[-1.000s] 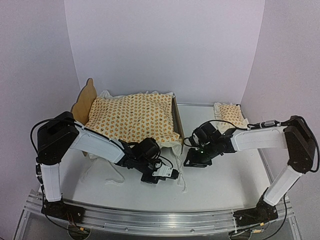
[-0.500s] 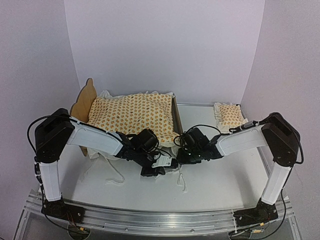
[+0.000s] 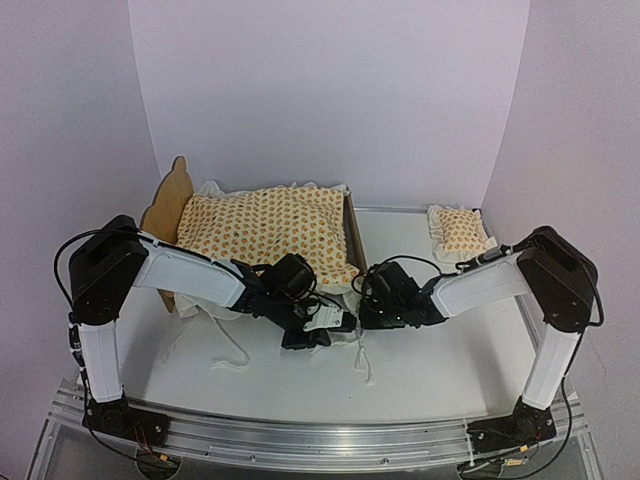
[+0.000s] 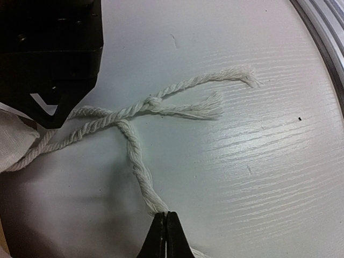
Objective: Set up the pet bed
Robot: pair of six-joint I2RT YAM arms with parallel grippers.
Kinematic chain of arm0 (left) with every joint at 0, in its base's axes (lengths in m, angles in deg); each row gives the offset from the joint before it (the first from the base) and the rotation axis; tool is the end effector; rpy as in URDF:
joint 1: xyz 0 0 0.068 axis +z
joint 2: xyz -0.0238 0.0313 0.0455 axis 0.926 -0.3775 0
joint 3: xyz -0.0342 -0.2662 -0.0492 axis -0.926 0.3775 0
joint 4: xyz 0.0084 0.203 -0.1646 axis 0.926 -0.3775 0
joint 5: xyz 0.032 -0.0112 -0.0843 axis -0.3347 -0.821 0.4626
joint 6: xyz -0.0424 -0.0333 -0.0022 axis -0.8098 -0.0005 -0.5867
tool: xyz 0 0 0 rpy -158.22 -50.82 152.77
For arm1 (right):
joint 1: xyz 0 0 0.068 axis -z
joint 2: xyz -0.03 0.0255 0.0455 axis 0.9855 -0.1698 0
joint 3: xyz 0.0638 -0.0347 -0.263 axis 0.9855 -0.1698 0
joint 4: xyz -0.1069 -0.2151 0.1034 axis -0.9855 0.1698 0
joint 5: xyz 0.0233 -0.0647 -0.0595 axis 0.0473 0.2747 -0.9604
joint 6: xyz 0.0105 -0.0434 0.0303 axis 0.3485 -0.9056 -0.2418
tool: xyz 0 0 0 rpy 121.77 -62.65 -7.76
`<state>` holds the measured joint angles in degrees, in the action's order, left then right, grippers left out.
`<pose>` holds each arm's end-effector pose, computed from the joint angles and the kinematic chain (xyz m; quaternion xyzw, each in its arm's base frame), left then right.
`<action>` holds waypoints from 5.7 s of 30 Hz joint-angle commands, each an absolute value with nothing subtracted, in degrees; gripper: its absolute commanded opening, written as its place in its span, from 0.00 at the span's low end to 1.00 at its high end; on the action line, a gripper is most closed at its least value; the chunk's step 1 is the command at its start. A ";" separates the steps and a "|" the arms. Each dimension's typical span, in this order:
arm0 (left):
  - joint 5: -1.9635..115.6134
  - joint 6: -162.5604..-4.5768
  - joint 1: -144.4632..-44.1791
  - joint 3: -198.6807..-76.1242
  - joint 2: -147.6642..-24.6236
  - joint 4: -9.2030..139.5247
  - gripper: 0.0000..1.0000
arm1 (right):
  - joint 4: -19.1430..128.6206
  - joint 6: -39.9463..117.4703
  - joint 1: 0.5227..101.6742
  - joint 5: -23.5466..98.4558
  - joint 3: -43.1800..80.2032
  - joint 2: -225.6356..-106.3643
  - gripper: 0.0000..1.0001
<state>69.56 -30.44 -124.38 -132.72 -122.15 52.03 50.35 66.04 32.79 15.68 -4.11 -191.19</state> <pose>0.2076 -0.3375 0.1448 0.7442 0.5731 -0.2109 0.2708 0.2494 0.2587 0.1240 -0.0658 0.9296 0.1370 0.3357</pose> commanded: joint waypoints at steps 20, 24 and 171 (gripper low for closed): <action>73.07 -32.52 -122.06 -138.13 -118.02 50.64 0.00 | 54.29 68.11 28.08 15.03 -9.38 -186.00 0.00; 74.41 -31.05 -121.63 -139.90 -118.20 51.18 0.00 | 55.84 67.87 28.06 14.93 -7.70 -177.79 0.00; 106.67 -111.03 -117.48 -140.40 -148.86 120.41 0.00 | 44.64 84.55 25.63 20.54 -11.97 -180.00 0.01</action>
